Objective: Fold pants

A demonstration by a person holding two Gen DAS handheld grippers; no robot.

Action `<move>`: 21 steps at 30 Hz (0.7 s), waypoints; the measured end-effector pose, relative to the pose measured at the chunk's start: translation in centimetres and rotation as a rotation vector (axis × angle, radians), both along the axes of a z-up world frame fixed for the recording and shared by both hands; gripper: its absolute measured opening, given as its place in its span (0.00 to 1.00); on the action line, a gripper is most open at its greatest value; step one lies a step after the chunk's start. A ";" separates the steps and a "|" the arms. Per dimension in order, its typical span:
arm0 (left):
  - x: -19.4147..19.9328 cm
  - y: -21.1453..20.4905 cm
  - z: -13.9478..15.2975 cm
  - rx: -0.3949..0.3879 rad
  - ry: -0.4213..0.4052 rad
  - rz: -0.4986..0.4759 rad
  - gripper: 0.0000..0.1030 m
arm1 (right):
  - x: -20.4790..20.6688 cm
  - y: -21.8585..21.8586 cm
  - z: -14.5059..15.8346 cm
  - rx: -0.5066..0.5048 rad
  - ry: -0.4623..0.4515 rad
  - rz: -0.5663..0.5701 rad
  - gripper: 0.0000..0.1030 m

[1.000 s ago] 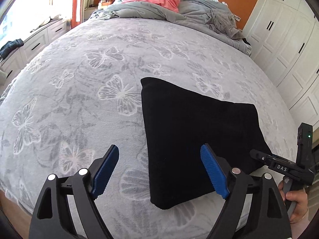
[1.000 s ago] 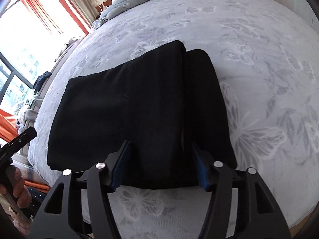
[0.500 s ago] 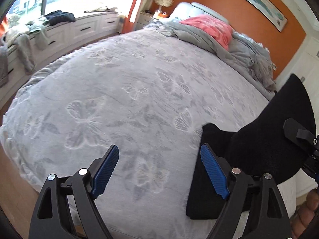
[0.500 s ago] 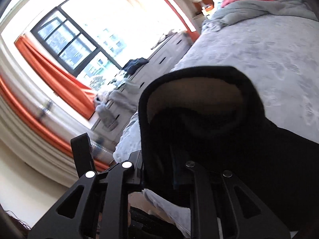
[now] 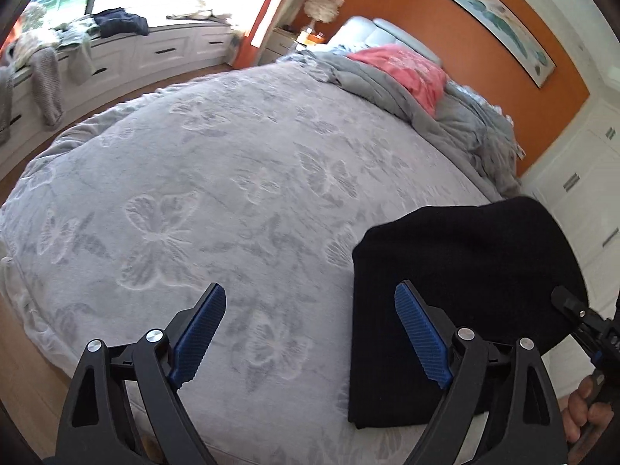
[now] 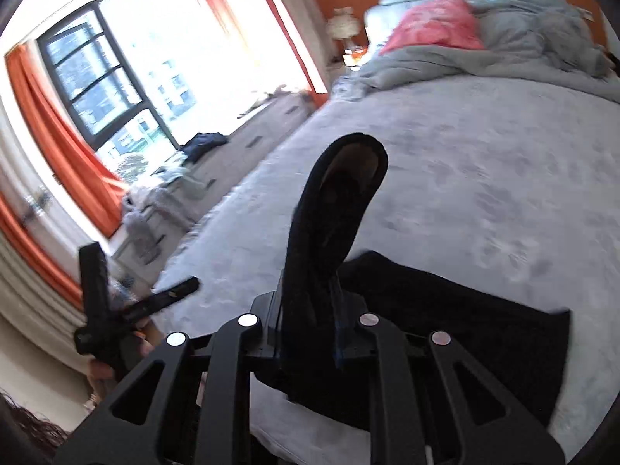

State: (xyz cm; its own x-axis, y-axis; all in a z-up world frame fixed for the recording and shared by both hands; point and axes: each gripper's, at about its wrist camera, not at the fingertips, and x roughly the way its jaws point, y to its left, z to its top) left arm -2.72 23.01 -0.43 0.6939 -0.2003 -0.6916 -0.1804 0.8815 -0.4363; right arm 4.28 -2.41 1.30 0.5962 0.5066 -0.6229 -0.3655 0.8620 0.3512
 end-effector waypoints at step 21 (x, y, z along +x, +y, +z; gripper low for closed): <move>3.6 -20.4 -6.5 0.238 0.107 -0.421 0.84 | 3.7 -11.1 -15.3 0.040 0.301 -0.239 0.64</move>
State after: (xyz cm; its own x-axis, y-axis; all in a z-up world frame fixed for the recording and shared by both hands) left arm 0.90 2.58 -6.92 0.5094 -0.2760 -0.8151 0.1800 0.9604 -0.2128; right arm 7.97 -13.53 -14.03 0.4939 0.4029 -0.7705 -0.0316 0.8939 0.4472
